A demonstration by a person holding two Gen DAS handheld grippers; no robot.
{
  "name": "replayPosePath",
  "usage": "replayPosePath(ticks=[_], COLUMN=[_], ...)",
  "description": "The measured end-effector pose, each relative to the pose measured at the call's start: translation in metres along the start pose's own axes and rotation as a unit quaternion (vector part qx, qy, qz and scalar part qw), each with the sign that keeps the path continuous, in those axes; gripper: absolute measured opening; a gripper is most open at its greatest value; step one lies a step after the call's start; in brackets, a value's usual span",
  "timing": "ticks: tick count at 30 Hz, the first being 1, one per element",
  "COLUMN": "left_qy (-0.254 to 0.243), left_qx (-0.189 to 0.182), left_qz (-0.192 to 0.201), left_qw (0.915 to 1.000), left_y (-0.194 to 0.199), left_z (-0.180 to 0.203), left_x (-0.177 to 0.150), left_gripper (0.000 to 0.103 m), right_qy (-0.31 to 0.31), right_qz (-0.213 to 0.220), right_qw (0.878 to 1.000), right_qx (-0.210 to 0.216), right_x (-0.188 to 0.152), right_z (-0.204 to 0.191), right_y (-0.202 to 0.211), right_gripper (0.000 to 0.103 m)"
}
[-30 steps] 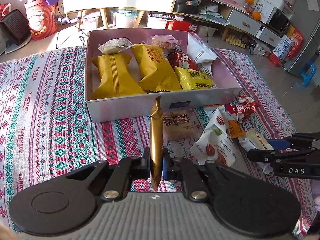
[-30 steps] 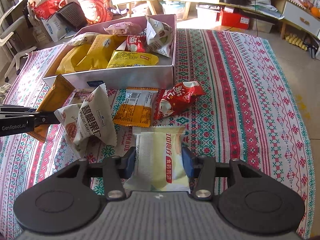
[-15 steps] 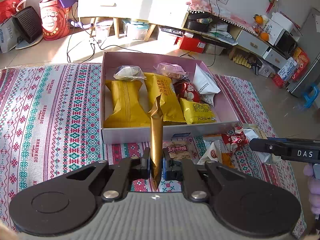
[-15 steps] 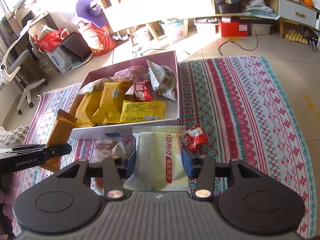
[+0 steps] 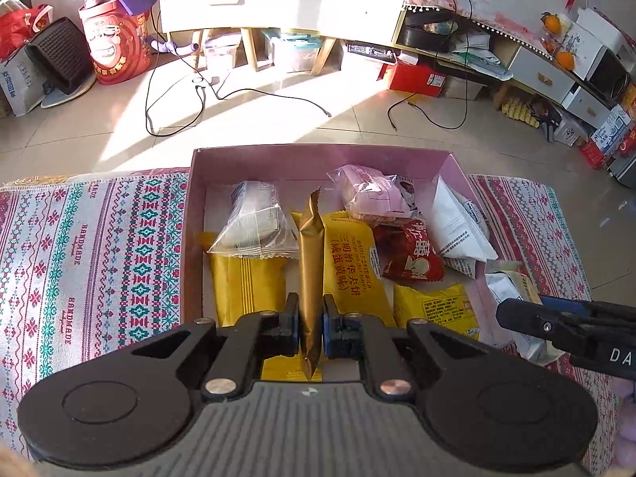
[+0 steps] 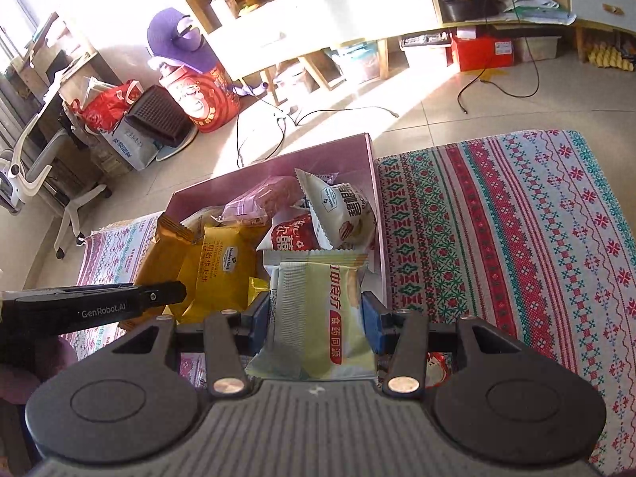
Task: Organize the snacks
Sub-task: 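Lower gold bar and white bar into the pink box and open both tools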
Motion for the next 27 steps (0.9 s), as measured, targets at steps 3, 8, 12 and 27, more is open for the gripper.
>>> replayPosePath(ticks=[3, 8, 12, 27], left_qy=[-0.005, -0.022, -0.030, -0.048], left_qx=[0.013, 0.028, 0.026, 0.030], left_qz=[-0.002, 0.004, 0.016, 0.032], left_qw=[0.9999, 0.9994, 0.9991, 0.9979], left_y=[-0.010, -0.023, -0.028, -0.010], left_z=[-0.002, 0.000, 0.003, 0.004], left_x=[0.009, 0.020, 0.026, 0.018], left_gripper=[0.015, 0.015, 0.015, 0.047], right_qy=[-0.005, -0.010, -0.016, -0.024], right_qz=[0.005, 0.013, 0.021, 0.028], right_qw=[1.000, 1.000, 0.999, 0.999], right_qx=[0.008, 0.020, 0.022, 0.021], right_x=[0.004, 0.006, 0.009, 0.007], right_z=[0.001, -0.001, 0.002, 0.001], right_y=[-0.005, -0.009, -0.010, 0.003], right_gripper=[0.044, 0.044, 0.045, 0.060])
Point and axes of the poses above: each gripper's, at about its wrist camera, not at the fingertips, and y roughly against the way its jaws point, z to its right, x to its top, the point moved 4 cm from there along -y, roughly the way its jaws point, and after that the axes turned 9 degrees about -y, right-handed, at the moved point
